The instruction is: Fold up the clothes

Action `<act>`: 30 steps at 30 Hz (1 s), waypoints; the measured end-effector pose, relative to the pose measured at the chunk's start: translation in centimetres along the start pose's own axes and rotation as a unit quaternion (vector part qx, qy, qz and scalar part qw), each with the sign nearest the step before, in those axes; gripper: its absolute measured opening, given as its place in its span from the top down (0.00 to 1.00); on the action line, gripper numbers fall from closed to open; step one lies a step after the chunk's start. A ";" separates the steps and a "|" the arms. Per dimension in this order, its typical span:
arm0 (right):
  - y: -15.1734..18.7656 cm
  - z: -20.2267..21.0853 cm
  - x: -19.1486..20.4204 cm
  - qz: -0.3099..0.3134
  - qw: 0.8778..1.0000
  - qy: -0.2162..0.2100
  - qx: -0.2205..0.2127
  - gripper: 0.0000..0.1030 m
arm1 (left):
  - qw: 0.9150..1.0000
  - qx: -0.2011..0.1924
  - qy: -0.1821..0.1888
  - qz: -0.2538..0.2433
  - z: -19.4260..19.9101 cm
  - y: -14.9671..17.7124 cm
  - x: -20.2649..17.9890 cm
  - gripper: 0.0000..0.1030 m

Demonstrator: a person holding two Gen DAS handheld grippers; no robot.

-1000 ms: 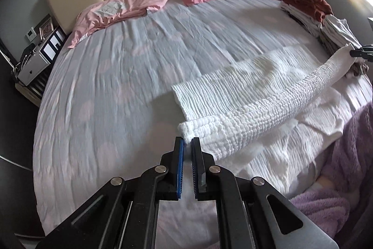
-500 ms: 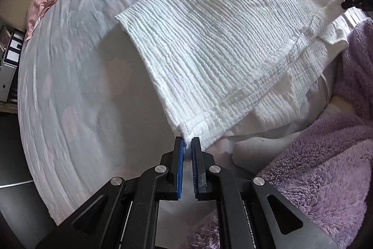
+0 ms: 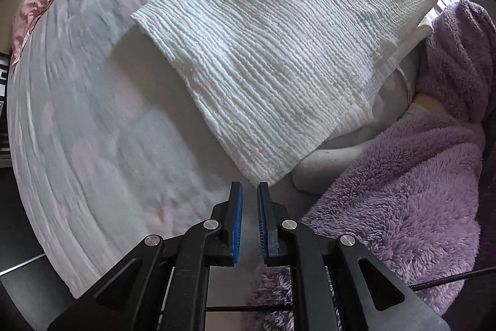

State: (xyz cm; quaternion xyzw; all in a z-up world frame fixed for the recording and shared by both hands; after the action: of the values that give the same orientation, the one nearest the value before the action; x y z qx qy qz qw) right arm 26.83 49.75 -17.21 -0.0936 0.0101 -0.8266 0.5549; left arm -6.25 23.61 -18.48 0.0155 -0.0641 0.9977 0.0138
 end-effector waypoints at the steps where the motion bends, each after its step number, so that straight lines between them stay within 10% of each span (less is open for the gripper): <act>1: -0.1 0.3 -0.1 -0.001 1.000 -0.003 -0.001 0.89 | 1.000 -0.005 0.001 0.003 0.4 -0.2 0.1 0.84; 12: -1.4 1.4 -1.4 -0.028 0.999 -0.018 -0.022 0.77 | 0.998 -0.052 0.017 0.026 2.2 -4.7 2.4 0.83; 15: -3.5 1.0 -3.6 -0.088 0.994 -0.031 -0.060 0.57 | 0.995 -0.082 0.012 0.061 1.7 -6.8 3.6 0.83; 30: -8.9 -6.2 -12.1 -0.288 0.944 -0.076 -0.145 0.46 | 0.940 -0.201 0.016 0.277 -4.8 -13.8 7.1 0.83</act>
State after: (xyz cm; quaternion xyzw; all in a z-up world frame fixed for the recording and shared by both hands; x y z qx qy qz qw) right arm 22.07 63.74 -23.97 -0.2345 0.0600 -0.9311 0.2728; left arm -13.12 38.08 -21.22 -0.0222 -0.2650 0.9286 -0.2588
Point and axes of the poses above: each gripper's, at about its wrist camera, not at the fingertips, and z roughly against the way its jaws point, x to its left, y to its underside, the point moved 4 cm from there along -z, roughly the way its jaws point, and after that the axes turned 5 degrees about -x, right-handed, at the moved point
